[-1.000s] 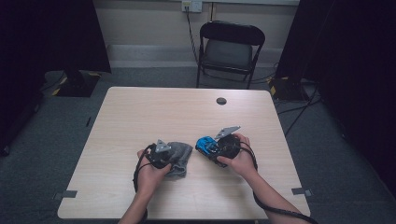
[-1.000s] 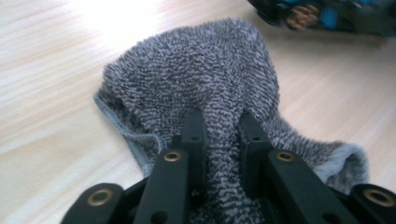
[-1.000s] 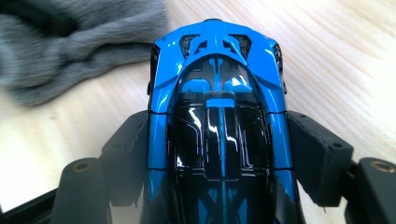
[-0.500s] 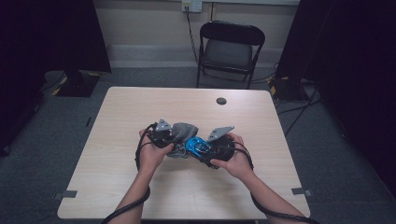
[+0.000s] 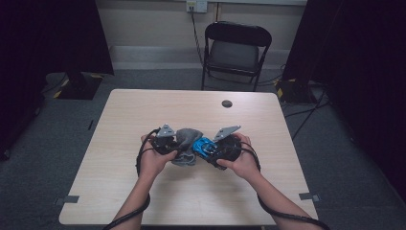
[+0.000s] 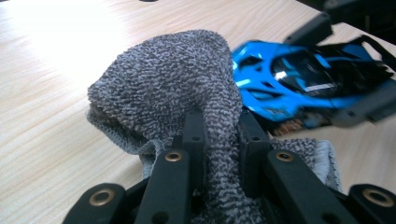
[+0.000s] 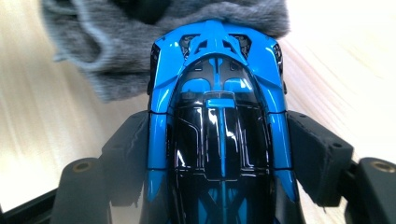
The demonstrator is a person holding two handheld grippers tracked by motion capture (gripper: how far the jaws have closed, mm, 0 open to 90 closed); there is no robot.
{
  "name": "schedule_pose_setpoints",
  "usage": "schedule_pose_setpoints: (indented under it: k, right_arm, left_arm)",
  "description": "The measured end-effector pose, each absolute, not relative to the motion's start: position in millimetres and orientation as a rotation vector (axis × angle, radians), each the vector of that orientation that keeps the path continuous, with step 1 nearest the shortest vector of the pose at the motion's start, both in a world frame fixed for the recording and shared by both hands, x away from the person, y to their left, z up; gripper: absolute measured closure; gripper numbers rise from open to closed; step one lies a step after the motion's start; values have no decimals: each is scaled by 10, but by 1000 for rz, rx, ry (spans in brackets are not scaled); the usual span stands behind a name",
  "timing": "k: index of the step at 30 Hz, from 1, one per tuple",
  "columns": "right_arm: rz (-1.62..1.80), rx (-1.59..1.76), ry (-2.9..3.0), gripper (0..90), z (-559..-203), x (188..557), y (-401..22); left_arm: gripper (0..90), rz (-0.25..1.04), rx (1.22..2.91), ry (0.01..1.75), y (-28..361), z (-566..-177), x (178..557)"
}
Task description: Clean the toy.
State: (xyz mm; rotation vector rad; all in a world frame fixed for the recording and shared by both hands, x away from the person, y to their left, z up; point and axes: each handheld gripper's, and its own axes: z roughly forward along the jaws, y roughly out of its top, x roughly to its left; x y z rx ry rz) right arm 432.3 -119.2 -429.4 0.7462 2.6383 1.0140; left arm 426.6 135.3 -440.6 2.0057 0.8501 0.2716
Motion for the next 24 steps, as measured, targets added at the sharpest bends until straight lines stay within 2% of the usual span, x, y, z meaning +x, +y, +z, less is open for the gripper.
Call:
schedule_pose_setpoints:
  k: [15,24]
  right_arm:
    - [997,840,2597,282,-4266,4496,-1272]
    - [999,890,2558,282,-4231,4580,-1348]
  left_arm:
    - [771,200,2001,764,1257,-4357,4104]
    - [770,126,2004,731,1332,-4379,4009]
